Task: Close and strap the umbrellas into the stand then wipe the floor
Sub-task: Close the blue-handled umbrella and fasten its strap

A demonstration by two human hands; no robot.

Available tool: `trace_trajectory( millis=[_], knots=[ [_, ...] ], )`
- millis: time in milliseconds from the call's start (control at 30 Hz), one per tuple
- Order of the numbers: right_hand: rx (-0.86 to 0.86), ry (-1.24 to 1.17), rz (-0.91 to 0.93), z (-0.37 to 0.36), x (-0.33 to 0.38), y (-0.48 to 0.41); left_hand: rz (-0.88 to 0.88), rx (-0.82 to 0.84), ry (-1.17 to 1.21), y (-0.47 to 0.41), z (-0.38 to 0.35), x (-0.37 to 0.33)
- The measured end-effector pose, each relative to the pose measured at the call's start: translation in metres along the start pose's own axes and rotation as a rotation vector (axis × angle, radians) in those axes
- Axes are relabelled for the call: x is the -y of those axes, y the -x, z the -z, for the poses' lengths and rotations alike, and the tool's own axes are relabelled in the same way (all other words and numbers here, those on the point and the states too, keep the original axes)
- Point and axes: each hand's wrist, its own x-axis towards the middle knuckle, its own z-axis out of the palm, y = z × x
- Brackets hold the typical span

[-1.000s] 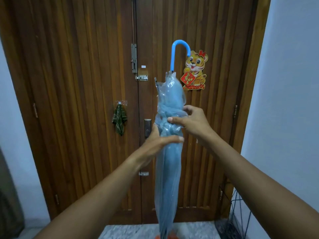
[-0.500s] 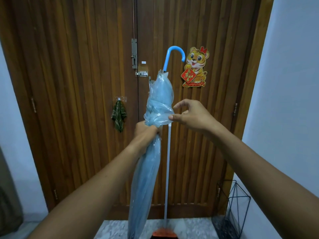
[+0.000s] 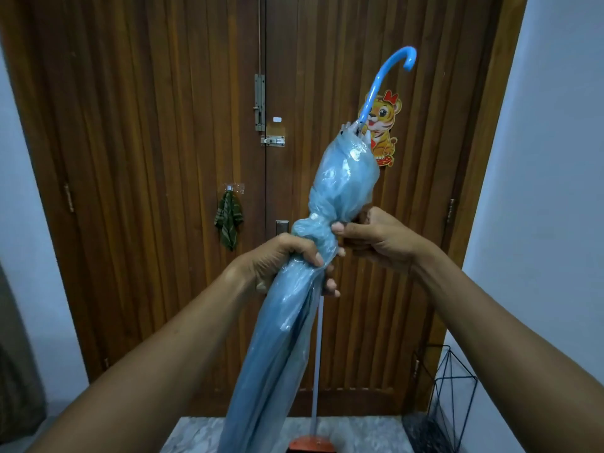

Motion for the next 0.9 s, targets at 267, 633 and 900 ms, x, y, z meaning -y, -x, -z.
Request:
trace_trajectory(
  millis=[267, 633, 900],
  knots=[
    [-0.34, 0.377, 0.051, -0.018, -0.008, -0.016, -0.22, -0.825, -0.654, -0.024, -0.021, 0.04],
    [-0.418, 0.343, 0.009, -0.015, 0.007, -0.006, -0.295, -0.951, -0.638, -0.026, -0.018, 0.027],
    [-0.346, 0.309, 0.13, -0.008, 0.015, 0.002, -0.297, -0.783, -0.461, -0.018, -0.014, 0.009]
  ],
)
